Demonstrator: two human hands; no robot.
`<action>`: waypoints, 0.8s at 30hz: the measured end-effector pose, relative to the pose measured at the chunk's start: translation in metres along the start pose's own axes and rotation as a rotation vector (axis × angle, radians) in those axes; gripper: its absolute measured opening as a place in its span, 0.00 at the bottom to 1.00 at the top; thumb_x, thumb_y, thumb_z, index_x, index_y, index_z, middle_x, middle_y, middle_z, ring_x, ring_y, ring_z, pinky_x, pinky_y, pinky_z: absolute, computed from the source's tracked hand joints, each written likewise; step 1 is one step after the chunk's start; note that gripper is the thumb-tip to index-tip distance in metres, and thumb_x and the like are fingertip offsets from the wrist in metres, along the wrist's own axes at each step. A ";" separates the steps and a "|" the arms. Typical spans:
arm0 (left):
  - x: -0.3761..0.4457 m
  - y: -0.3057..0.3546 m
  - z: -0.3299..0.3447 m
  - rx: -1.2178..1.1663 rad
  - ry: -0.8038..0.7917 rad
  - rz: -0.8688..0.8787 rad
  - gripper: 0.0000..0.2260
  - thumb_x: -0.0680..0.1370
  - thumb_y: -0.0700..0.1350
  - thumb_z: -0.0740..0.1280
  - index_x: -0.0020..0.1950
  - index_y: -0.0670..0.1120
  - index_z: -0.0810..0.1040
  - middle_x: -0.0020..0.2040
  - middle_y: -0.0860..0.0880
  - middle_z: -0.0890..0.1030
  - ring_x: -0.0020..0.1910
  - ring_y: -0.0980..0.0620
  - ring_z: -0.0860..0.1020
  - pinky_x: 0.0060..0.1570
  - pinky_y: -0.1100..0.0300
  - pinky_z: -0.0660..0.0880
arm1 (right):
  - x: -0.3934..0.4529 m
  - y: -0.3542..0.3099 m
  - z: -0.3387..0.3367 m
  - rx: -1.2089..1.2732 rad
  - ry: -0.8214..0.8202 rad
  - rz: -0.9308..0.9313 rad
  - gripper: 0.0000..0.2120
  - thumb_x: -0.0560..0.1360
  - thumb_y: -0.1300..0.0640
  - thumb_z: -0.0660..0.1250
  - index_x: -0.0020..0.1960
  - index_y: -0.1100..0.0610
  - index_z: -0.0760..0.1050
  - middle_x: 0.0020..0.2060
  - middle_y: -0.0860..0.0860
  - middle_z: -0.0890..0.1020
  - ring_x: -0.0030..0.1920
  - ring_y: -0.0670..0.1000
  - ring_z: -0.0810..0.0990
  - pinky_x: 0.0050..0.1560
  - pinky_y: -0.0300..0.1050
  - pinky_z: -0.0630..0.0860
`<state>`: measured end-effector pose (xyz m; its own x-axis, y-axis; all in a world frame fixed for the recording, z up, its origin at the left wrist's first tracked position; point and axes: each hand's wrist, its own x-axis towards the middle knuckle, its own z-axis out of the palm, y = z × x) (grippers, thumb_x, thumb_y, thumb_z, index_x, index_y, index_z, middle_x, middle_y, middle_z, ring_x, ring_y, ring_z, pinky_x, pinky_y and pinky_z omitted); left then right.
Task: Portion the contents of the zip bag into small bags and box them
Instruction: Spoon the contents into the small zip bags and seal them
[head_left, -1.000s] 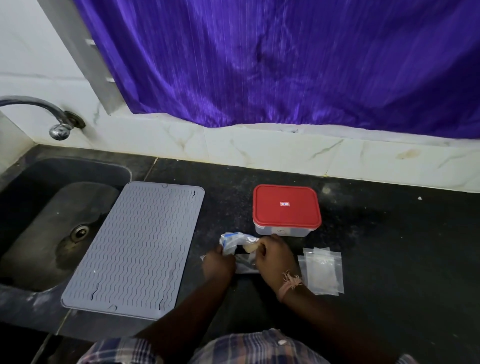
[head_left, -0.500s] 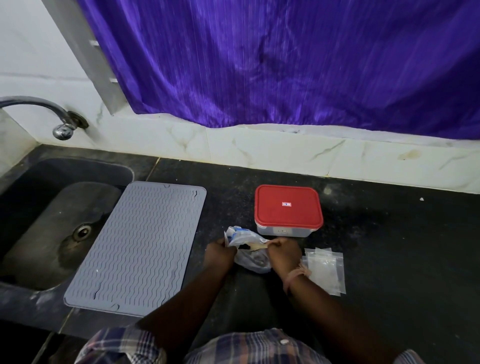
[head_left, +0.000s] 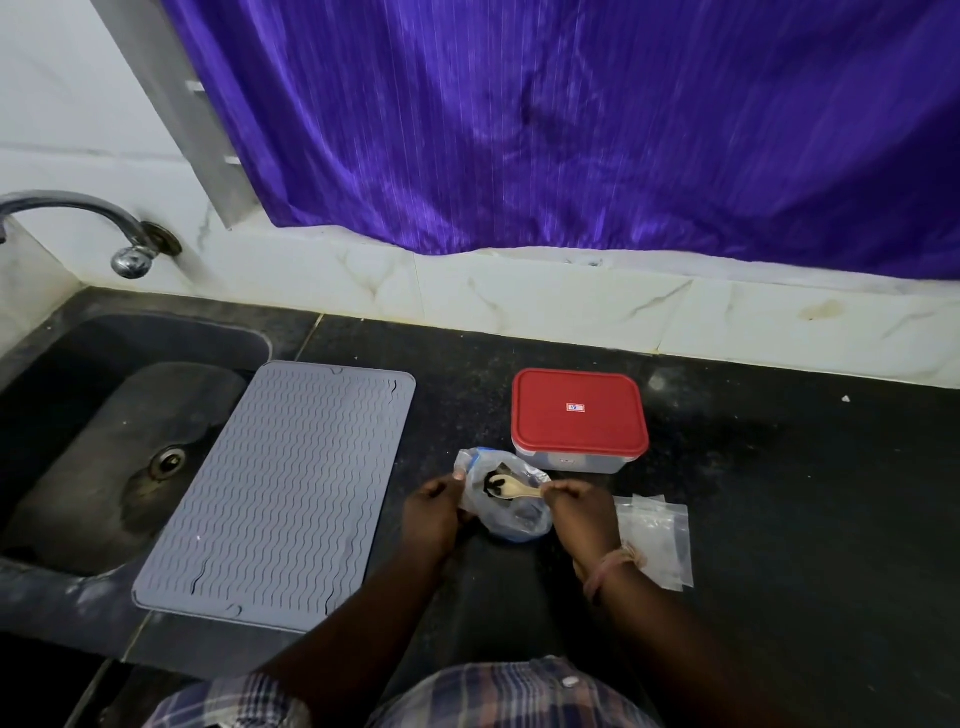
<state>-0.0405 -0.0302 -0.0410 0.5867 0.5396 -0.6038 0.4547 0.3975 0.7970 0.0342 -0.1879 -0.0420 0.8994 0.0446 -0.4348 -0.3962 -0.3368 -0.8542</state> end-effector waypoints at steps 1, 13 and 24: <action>-0.002 0.001 0.000 -0.013 0.007 -0.015 0.09 0.83 0.47 0.67 0.54 0.43 0.85 0.45 0.42 0.87 0.44 0.46 0.86 0.41 0.55 0.82 | -0.001 0.000 -0.001 0.003 0.010 -0.010 0.10 0.74 0.64 0.69 0.39 0.52 0.84 0.38 0.49 0.86 0.43 0.49 0.84 0.44 0.40 0.77; 0.002 -0.002 -0.004 0.107 0.093 -0.027 0.04 0.80 0.41 0.71 0.51 0.44 0.85 0.44 0.44 0.87 0.45 0.46 0.86 0.42 0.54 0.83 | -0.018 -0.015 -0.019 0.063 0.008 -0.073 0.08 0.74 0.62 0.70 0.39 0.55 0.86 0.36 0.50 0.87 0.44 0.53 0.85 0.52 0.51 0.80; -0.005 0.002 0.001 0.443 0.195 0.302 0.09 0.77 0.39 0.70 0.48 0.54 0.83 0.43 0.55 0.84 0.45 0.54 0.83 0.48 0.52 0.81 | -0.030 -0.038 0.014 -0.202 -0.038 -0.212 0.07 0.77 0.58 0.68 0.47 0.51 0.84 0.38 0.44 0.84 0.40 0.41 0.81 0.39 0.33 0.71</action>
<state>-0.0422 -0.0330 -0.0367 0.6188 0.7248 -0.3028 0.5479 -0.1220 0.8276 0.0194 -0.1629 -0.0003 0.9492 0.1681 -0.2660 -0.1516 -0.4962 -0.8549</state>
